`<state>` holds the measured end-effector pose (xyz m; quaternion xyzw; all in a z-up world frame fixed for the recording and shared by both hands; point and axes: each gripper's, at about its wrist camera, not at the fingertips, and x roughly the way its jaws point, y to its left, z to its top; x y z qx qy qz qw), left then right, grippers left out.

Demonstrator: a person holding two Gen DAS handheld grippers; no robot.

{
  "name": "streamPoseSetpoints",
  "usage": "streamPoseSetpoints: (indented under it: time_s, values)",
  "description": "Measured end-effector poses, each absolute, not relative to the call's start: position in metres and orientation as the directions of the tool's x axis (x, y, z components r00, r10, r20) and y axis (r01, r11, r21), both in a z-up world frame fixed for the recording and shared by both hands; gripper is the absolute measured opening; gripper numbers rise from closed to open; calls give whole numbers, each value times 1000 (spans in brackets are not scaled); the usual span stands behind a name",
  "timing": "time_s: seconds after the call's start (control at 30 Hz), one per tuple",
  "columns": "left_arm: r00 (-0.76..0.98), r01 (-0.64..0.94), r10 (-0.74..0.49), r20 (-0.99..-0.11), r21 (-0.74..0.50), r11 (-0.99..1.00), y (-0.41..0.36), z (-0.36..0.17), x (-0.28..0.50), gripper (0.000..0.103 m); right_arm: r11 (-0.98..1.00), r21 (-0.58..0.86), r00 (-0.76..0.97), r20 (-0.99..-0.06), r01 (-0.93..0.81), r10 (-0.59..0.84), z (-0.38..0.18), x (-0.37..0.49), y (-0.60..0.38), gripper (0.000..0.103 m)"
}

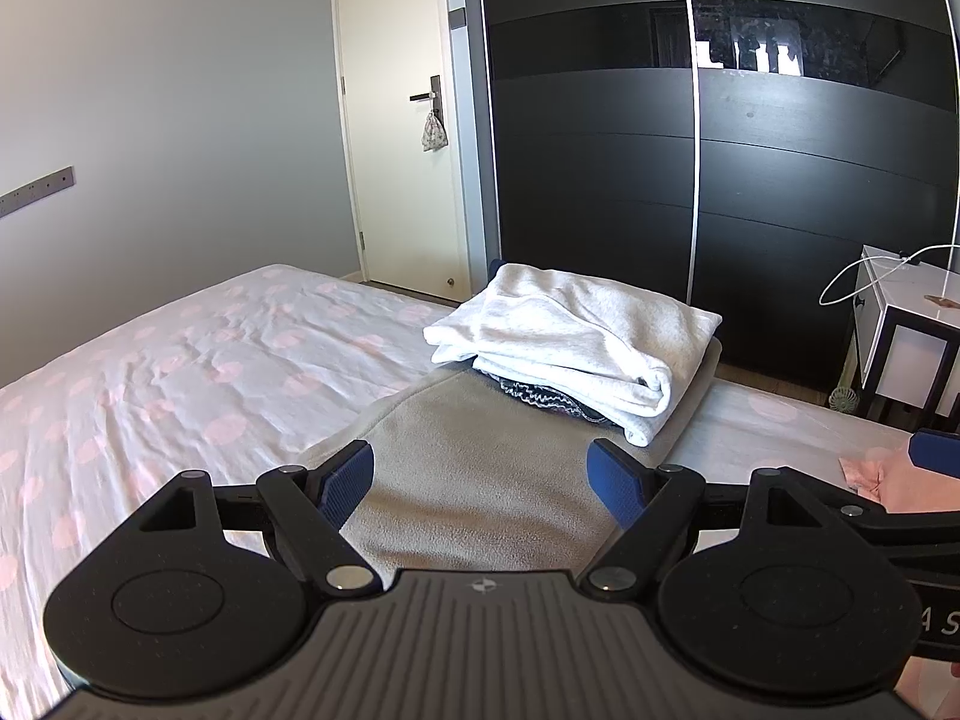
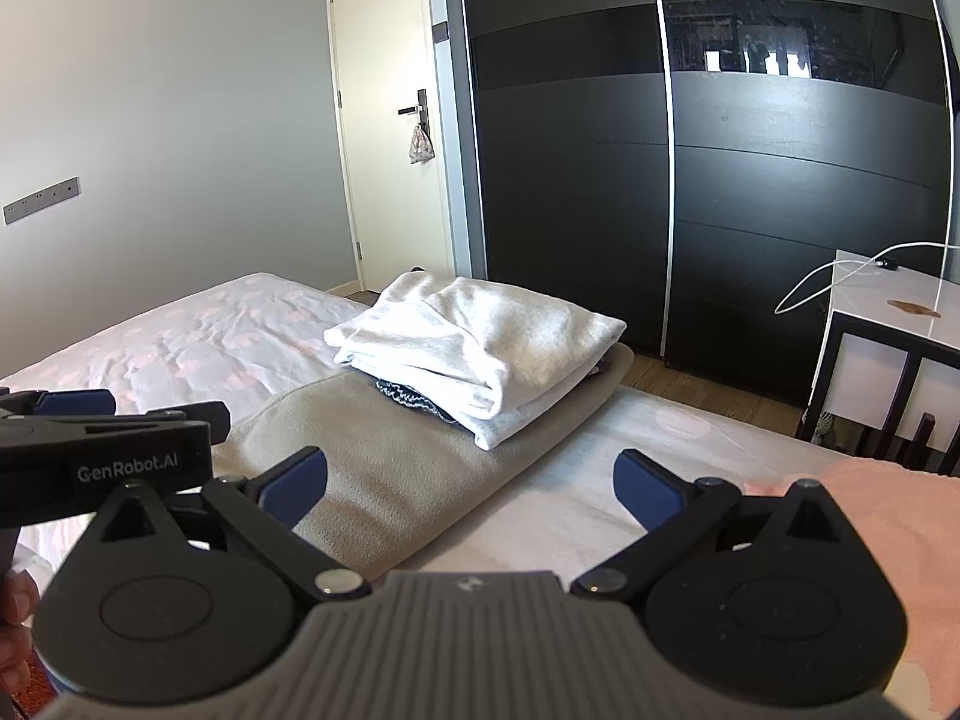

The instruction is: Fold clothes

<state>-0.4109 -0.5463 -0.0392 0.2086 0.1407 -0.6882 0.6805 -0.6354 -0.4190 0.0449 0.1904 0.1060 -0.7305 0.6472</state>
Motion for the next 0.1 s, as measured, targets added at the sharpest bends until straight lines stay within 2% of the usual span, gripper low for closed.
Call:
streamPoseSetpoints:
  time_s: [0.1]
  values:
    - [8, 996, -876, -483, 82, -36, -547, -39, -409, 78, -136, 95, -85, -416, 986, -905, 45, -636, -419, 102]
